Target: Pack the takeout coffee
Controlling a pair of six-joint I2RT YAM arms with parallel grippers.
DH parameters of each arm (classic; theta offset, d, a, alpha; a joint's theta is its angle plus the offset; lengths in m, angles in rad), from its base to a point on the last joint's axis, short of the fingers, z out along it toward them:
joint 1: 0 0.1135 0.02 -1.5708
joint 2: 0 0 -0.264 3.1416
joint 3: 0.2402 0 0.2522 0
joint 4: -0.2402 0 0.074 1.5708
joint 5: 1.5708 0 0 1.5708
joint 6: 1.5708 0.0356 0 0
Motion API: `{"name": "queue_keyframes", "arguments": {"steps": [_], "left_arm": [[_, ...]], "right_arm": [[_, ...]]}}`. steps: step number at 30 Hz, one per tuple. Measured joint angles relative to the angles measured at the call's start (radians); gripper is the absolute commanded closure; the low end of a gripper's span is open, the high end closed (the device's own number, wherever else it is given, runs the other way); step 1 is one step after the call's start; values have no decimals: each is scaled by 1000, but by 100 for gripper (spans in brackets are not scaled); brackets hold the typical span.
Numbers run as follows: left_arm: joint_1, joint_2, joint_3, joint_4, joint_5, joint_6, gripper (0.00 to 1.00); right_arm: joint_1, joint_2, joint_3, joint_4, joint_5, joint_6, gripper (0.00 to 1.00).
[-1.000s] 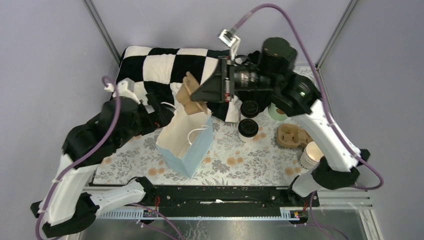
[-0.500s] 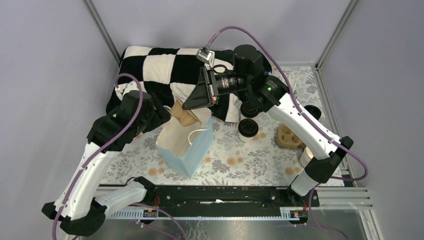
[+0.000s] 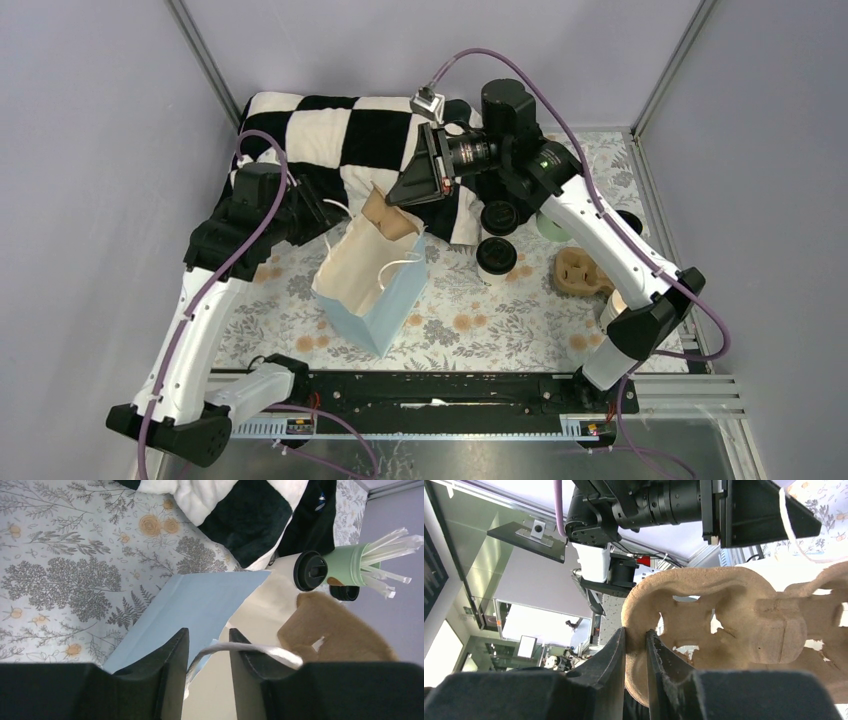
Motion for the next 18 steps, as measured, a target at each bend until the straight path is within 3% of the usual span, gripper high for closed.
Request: {"name": "queue_keyframes", "arguments": {"steps": [6,13,18], "left_arm": [[55,5,-13,72,122,29,100],[58,-4,-113,242,324,-8,100],[58,-37,-188,291,400,-64,100]], "right_arm": [[0,23,-6,-12,-32,-25,100],[16,73,66,-226,24,-211,100],[91,120,139,-400,135,-373,100]]}}
